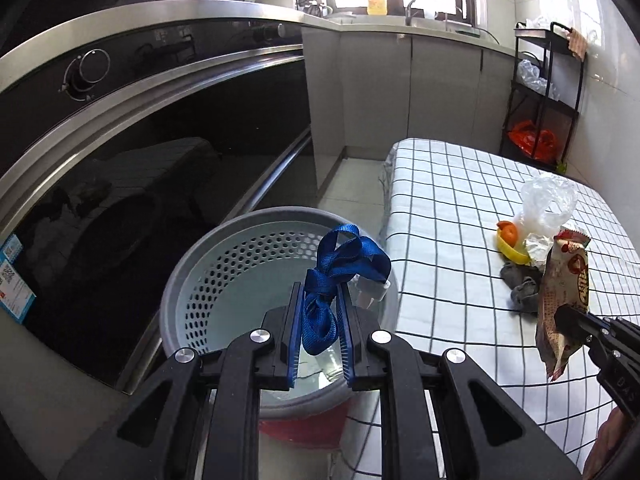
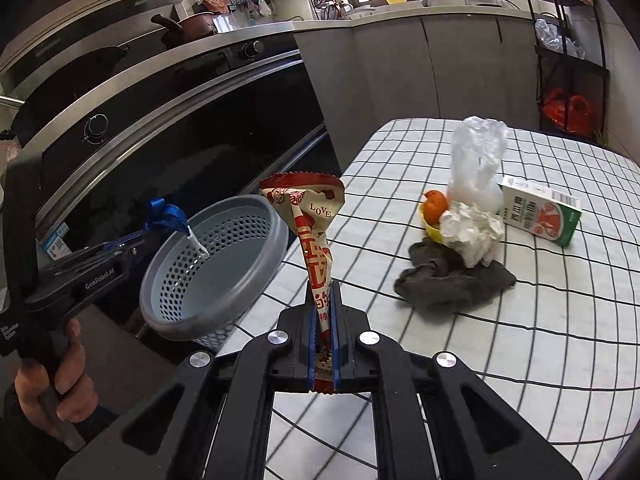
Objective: Collect trash
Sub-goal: 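Carry wrapper and ribbon over the grey basket and open both tools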
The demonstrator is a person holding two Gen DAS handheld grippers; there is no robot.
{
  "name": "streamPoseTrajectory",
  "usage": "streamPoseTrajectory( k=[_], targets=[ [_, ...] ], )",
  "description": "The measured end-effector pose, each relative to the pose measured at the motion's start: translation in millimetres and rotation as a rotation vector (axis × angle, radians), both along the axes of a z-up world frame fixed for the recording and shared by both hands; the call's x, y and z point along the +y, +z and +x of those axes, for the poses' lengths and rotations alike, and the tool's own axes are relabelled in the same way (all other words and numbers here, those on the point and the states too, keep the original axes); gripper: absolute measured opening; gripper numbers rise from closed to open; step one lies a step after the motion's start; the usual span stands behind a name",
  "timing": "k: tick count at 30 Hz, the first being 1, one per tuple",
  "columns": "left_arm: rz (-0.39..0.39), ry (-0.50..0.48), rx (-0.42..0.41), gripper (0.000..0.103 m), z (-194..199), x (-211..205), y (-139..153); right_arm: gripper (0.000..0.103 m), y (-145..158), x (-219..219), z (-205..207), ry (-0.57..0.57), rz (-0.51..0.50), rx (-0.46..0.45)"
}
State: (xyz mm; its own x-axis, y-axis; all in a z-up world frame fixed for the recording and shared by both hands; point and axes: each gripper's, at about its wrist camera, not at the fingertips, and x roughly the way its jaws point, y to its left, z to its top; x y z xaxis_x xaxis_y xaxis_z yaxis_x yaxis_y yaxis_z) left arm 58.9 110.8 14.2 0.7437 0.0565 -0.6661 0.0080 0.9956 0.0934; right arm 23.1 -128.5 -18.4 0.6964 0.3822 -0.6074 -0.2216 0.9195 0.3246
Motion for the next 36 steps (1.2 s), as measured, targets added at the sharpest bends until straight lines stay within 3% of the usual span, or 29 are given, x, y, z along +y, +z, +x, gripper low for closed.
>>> streamPoseTrajectory(
  k=[5,18,36],
  targets=[
    [0.010,0.049,-0.001,0.016,5.1,34.1,-0.2,0.006,4.5,35.9,16.9,0.039,0.038,0.001],
    [-0.069,0.136,0.034,0.017,30.0,88.2,-16.4,0.006,-3.6,125.4,62.9,0.163,-0.023,0.027],
    [-0.124,0.209,0.166,0.017,62.4,124.7,-54.4,0.006,-22.7,175.1,111.2,0.223,-0.043,0.078]
  ],
)
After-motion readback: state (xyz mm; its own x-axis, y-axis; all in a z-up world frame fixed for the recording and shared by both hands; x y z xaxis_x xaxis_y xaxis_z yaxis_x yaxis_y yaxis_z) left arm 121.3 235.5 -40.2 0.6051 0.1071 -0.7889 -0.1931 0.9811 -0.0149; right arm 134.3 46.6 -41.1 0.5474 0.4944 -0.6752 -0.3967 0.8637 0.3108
